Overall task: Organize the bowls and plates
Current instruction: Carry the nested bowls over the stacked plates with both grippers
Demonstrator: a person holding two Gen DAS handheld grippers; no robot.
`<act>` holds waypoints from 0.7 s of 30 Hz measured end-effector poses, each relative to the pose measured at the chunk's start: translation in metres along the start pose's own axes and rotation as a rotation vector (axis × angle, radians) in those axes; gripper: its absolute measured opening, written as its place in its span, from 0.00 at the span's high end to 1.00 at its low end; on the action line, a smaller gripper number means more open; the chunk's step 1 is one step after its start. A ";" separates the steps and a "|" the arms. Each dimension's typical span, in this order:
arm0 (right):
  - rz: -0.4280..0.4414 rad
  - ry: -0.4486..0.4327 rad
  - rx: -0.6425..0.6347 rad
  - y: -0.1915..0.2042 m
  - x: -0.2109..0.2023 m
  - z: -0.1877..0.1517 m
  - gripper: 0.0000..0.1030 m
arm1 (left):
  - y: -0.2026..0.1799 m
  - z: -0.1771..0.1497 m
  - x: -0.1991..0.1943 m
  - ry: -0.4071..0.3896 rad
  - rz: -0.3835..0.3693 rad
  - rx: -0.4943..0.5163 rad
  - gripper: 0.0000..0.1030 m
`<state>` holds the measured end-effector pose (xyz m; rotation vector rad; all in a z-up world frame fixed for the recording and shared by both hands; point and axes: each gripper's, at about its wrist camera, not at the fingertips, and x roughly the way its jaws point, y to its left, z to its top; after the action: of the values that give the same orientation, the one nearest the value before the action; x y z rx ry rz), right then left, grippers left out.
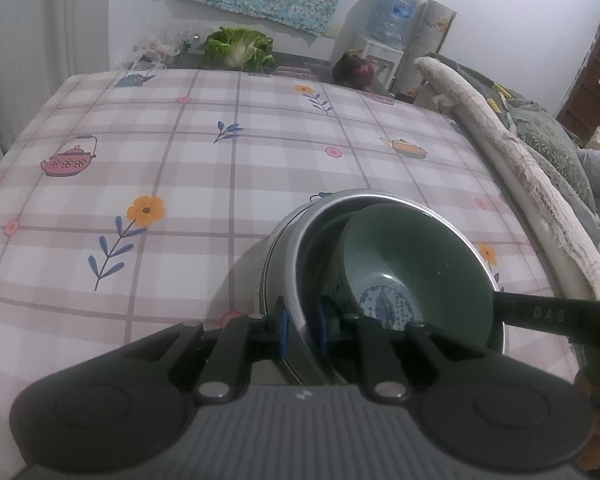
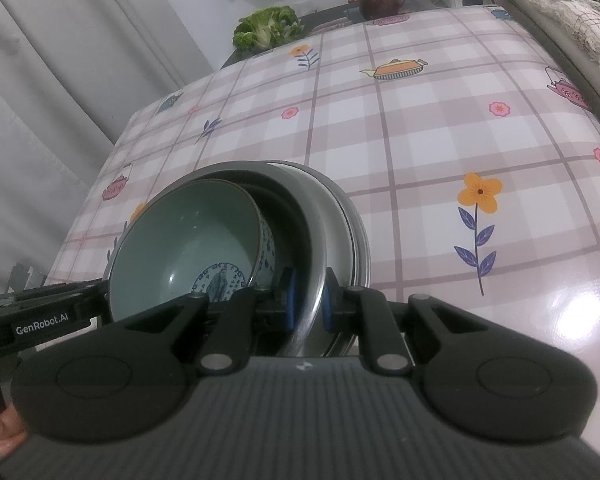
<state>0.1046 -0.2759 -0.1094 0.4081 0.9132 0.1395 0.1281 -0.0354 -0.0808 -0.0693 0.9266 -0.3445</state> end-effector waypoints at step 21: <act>0.002 0.005 0.004 0.001 -0.001 -0.005 0.87 | -0.001 -0.001 -0.003 -0.003 0.002 0.006 0.86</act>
<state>0.1007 -0.2735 -0.1109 0.4128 0.9176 0.1408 0.1255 -0.0349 -0.0784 -0.0639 0.9229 -0.3454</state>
